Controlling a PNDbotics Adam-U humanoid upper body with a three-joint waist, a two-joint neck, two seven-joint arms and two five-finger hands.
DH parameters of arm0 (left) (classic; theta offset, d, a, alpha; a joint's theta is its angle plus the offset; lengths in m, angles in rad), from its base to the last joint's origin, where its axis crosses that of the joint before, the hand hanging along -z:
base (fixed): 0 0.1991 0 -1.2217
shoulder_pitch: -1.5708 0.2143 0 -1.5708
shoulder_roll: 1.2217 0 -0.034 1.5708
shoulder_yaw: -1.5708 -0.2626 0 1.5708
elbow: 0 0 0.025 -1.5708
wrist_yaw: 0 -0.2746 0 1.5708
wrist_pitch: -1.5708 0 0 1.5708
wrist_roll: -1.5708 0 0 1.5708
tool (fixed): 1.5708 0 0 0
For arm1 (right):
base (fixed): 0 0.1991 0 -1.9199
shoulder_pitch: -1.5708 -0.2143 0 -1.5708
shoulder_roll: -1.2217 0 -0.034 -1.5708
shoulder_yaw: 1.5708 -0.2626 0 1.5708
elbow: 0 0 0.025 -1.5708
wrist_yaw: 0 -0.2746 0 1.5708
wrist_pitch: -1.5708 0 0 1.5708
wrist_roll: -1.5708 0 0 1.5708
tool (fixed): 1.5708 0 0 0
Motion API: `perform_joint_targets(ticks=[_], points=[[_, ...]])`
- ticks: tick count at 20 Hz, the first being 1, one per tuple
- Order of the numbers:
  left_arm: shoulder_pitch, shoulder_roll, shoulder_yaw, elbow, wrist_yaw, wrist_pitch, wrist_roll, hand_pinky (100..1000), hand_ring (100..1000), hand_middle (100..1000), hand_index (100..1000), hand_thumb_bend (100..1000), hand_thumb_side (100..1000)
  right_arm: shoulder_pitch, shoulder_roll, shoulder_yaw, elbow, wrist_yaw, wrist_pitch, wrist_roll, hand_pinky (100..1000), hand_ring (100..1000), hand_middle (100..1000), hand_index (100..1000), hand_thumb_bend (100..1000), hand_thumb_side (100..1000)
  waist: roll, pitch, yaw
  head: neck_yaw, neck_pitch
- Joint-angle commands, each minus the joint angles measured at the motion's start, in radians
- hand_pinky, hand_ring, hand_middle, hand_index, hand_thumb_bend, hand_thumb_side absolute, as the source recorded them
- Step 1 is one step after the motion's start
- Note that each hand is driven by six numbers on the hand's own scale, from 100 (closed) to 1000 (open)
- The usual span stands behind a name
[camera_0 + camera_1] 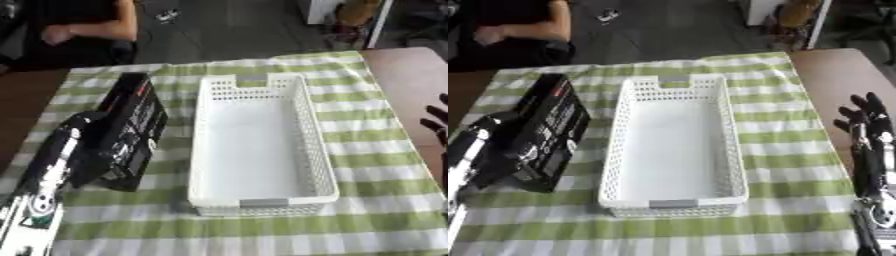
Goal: Pick up objects on the table and place them in the box.
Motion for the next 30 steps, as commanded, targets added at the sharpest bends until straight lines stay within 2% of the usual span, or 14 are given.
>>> perform_joint_targets(ticks=[1, 2, 3, 4, 5, 6, 7, 8, 9, 10, 12, 24, 28, 30], points=[[0.015, -0.017, -0.010, 0.068, 0.020, 0.019, 0.005, 366, 498, 765, 876, 559, 566, -0.016, -0.010, -0.002, -0.009, -0.002, -0.003, 0.001, 782, 842, 887, 1000, 100, 599, -0.009, 0.001, -0.002, 0.011, -0.005], [0.015, -0.018, -0.009, 0.071, 0.025, 0.025, 0.016, 246, 402, 674, 817, 336, 414, -0.016, -0.010, -0.002, -0.009, -0.002, -0.003, 0.001, 782, 842, 887, 1000, 100, 603, -0.009, 0.002, -0.002, 0.011, -0.005], [0.014, -0.018, -0.008, 0.074, 0.028, 0.033, 0.029, 246, 402, 674, 817, 336, 414, -0.016, -0.010, -0.002, -0.009, -0.002, -0.003, 0.001, 782, 842, 887, 1000, 100, 603, -0.009, 0.002, -0.002, 0.011, -0.004], [0.014, -0.018, -0.007, 0.075, 0.030, 0.039, 0.041, 149, 323, 603, 756, 122, 272, -0.016, -0.009, -0.002, -0.009, -0.002, -0.003, 0.001, 782, 842, 887, 1000, 100, 603, -0.009, 0.001, -0.002, 0.011, -0.004], [0.014, -0.018, -0.006, 0.076, 0.031, 0.045, 0.057, 149, 323, 603, 756, 122, 272, -0.016, -0.009, -0.002, -0.009, -0.003, -0.003, 0.001, 782, 842, 887, 1000, 100, 603, -0.009, 0.001, -0.002, 0.011, -0.004], [0.013, -0.017, -0.004, 0.075, 0.032, 0.051, 0.074, 100, 243, 514, 649, 100, 178, -0.015, -0.009, -0.003, -0.009, -0.003, -0.003, 0.001, 782, 842, 887, 1000, 100, 603, -0.009, 0.001, -0.002, 0.011, -0.003], [0.012, -0.017, -0.001, 0.072, 0.035, 0.056, 0.097, 100, 249, 523, 661, 100, 180, -0.015, -0.009, -0.003, -0.009, -0.003, -0.003, 0.001, 782, 842, 887, 1000, 100, 603, -0.009, 0.001, -0.002, 0.011, -0.003], [0.012, -0.017, 0.000, 0.071, 0.040, 0.060, 0.116, 100, 218, 464, 556, 100, 186, -0.015, -0.009, -0.003, -0.009, -0.003, -0.003, 0.001, 782, 842, 887, 1000, 100, 602, -0.009, 0.001, -0.002, 0.011, -0.003], [0.012, -0.017, 0.001, 0.069, 0.046, 0.062, 0.136, 100, 221, 469, 566, 100, 183, -0.014, -0.009, -0.003, -0.009, -0.003, -0.003, 0.001, 782, 842, 887, 1000, 100, 602, -0.008, 0.001, -0.002, 0.011, -0.003], [0.011, -0.016, 0.001, 0.068, 0.052, 0.063, 0.153, 100, 194, 425, 483, 100, 266, -0.014, -0.009, -0.003, -0.009, -0.003, -0.003, 0.001, 782, 842, 888, 1000, 100, 602, -0.008, 0.001, -0.001, 0.011, -0.002], [0.011, -0.015, 0.002, 0.066, 0.065, 0.064, 0.183, 100, 186, 410, 456, 100, 321, -0.014, -0.009, -0.003, -0.009, -0.003, -0.003, 0.001, 782, 842, 888, 1000, 100, 602, -0.008, 0.000, -0.001, 0.011, -0.001], [0.006, -0.013, 0.013, 0.060, 0.134, 0.058, 0.271, 100, 166, 385, 340, 100, 371, -0.013, -0.008, -0.004, -0.009, -0.004, -0.003, 0.001, 782, 842, 888, 1000, 100, 601, -0.008, 0.000, -0.001, 0.010, -0.003], [-0.023, 0.015, 0.037, 0.033, 0.234, 0.063, 0.324, 100, 152, 358, 253, 100, 359, -0.010, -0.008, -0.006, -0.009, -0.003, -0.002, 0.000, 782, 842, 888, 1000, 100, 601, -0.005, -0.004, 0.000, 0.007, -0.001], [-0.056, 0.032, 0.050, 0.027, 0.412, 0.075, 0.326, 100, 143, 349, 211, 100, 358, -0.008, -0.008, -0.005, -0.008, -0.002, -0.002, 0.000, 782, 842, 888, 1000, 100, 605, -0.003, -0.008, 0.001, 0.007, 0.002]])
